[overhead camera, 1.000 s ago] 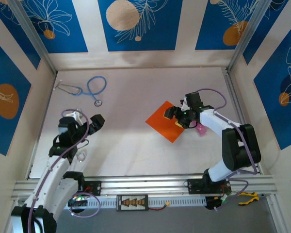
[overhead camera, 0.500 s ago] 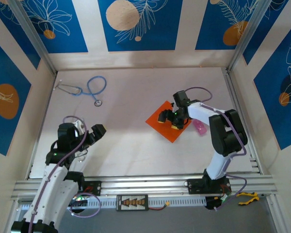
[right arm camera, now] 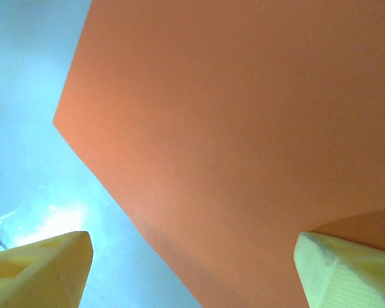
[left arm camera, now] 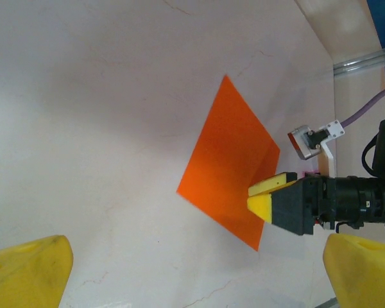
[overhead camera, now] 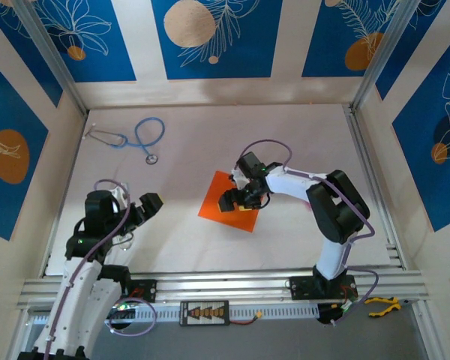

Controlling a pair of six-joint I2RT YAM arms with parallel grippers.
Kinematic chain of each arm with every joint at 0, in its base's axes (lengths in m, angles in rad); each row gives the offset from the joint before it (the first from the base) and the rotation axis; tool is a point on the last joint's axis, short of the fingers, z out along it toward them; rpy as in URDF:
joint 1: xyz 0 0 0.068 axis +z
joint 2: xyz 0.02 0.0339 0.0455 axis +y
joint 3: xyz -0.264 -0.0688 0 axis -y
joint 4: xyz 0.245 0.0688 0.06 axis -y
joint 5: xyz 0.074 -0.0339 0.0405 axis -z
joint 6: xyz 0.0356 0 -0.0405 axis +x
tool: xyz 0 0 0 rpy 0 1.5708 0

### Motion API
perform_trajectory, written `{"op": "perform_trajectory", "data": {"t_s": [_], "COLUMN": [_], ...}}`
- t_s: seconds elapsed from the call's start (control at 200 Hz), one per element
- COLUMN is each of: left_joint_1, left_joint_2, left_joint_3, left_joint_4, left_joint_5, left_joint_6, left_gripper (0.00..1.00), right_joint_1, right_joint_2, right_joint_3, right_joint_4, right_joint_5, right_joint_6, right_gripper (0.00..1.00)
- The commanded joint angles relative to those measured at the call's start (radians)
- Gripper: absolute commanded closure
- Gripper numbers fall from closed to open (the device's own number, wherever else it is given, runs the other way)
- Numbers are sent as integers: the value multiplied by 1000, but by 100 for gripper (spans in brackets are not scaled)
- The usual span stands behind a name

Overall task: Fold a paper plane with a square sheet of paper (pick it up from the middle)
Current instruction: Move the square sheet of paper to the center of the table.

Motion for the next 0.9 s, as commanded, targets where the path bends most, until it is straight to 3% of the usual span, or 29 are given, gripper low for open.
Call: {"op": "perform_trajectory", "data": {"t_s": [0.0,0.38,0.485,0.68,0.78,0.895], "left_joint_1": [6,4,4,3,3,2], "left_joint_2": [19,138,151,159,160,158], "left_joint_3": [47,127,128,133,131,136], "left_joint_4": [-65,-178,-183,-199,-207,-221], "left_joint_5": [23,86,90,63,41,-14], "left_joint_6": [29,159,169,183,183,176], "left_gripper": [0,4,6,6,5,2], "right_joint_1": [40,112,128,82,-7,-47], "right_joint_2": [35,113,110,17,21,38], "right_joint_3": [11,109,143,91,44,11], "right_joint_4": [22,15,-17,40,81,128], "right_joint_5": [-104,-204,-145,68,29,-7], "right_joint_6": [-46,-136,-135,55,193,244], "right_gripper": [17,21,23,23,25,25]}}
